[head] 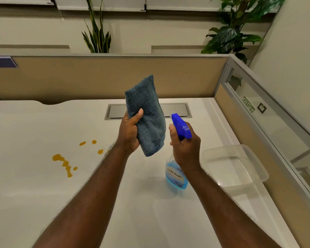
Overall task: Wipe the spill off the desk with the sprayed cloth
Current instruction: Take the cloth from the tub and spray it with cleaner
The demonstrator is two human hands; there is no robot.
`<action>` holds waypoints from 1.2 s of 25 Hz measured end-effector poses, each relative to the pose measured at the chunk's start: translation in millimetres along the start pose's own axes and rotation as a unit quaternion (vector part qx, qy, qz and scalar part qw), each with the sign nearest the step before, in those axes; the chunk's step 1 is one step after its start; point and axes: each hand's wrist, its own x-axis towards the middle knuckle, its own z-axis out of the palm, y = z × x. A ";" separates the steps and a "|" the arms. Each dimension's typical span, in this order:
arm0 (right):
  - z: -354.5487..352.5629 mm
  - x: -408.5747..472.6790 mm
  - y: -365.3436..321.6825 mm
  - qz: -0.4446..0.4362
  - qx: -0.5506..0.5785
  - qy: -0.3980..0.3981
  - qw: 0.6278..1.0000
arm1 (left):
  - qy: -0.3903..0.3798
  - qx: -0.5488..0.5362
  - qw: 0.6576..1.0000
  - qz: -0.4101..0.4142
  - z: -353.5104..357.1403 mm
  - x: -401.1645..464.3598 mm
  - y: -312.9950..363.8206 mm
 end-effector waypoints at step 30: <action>15.2 -34.4 31.4 0.093 -0.082 0.068 0.990 | -0.005 -0.028 0.997 -0.069 -60.5 -20.4 -10.7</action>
